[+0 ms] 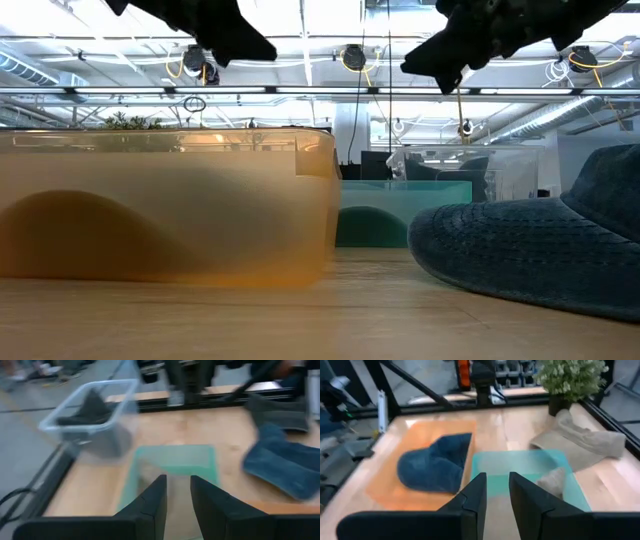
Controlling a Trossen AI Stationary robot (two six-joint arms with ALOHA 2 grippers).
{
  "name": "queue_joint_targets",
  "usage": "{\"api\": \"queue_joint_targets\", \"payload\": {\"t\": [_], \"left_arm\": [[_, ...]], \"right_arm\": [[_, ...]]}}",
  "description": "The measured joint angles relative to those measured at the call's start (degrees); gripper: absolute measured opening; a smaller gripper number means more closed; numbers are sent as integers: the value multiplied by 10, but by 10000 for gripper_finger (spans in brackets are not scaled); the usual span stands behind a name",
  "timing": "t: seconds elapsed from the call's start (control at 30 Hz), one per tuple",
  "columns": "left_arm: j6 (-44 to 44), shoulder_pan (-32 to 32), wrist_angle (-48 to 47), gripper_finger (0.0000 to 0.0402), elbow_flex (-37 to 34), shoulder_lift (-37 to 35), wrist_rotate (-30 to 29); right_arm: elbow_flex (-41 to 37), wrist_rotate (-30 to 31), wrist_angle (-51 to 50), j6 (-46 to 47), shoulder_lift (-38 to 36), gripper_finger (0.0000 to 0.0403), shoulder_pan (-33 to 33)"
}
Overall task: Pick & Place hat
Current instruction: Put the brown cap into the blue bin
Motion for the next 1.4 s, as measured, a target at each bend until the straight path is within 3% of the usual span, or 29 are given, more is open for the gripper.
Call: {"api": "queue_joint_targets", "payload": {"t": [0.4,0.57,0.7,0.77,0.9,0.97,1.1,1.4], "left_arm": [[28,-44,2,97,0,0,-32],[36,-47,1,97,0,0,-32],[51,-42,1,97,0,0,-41],[58,-39,-1,97,0,0,-81],[45,-16,-45,98,0,0,-225],[22,6,-76,98,0,0,-245],[-43,55,-99,113,0,0,-193],[-60,154,-141,200,0,31,-55]], "right_arm": [[11,60,-106,81,-13,85,56],[56,152,-230,114,-12,104,107],[75,208,-244,128,-12,113,143],[75,219,-237,132,-12,114,150],[75,234,-228,131,-12,114,151],[75,255,-218,116,-12,114,151],[75,277,-160,47,-12,114,144],[75,277,-14,-132,-12,113,95]]}}
